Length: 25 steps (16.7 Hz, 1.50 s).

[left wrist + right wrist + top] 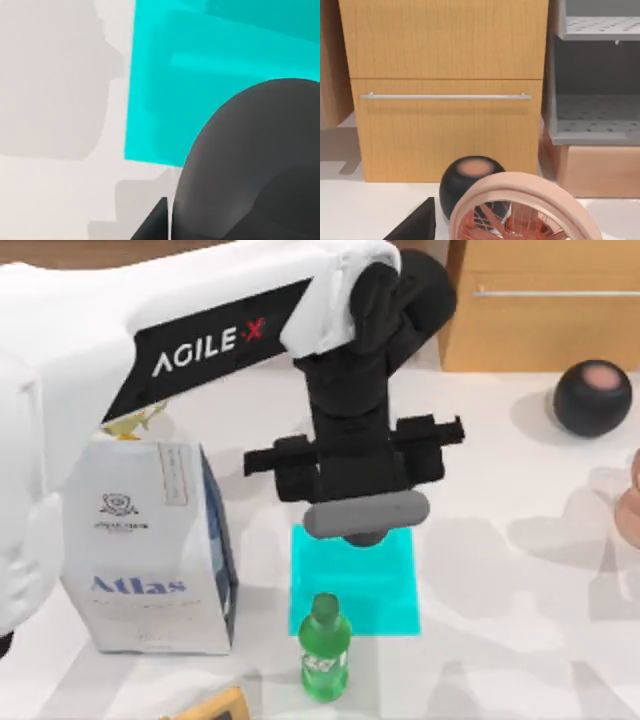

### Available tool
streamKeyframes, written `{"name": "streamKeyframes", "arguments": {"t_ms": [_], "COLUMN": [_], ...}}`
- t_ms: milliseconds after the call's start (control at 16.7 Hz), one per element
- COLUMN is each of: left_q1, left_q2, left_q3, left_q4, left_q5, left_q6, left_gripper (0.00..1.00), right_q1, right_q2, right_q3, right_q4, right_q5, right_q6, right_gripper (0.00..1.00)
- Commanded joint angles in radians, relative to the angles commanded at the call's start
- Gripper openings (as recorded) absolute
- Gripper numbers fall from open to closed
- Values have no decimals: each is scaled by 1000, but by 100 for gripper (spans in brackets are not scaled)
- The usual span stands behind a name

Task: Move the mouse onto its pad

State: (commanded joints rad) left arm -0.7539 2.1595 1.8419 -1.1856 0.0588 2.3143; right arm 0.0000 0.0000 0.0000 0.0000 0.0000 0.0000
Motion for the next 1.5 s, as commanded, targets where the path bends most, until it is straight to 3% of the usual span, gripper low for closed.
{"name": "streamKeyframes", "arguments": {"t_ms": [420, 1200, 1500], "left_q1": [-42, -86, -63], "left_q2": [19, 99, 66], "left_q3": [-35, -57, -106], "left_q4": [-33, 13, 76], "left_q5": [-31, 41, 15], "left_q6": [55, 124, 89], "left_gripper": [0, 0, 0], "right_q1": [0, 0, 0], "right_q2": [0, 0, 0], "right_q3": [0, 0, 0], "right_q4": [0, 0, 0], "right_q5": [0, 0, 0], "right_q6": [0, 0, 0], "right_gripper": [100, 100, 100]}}
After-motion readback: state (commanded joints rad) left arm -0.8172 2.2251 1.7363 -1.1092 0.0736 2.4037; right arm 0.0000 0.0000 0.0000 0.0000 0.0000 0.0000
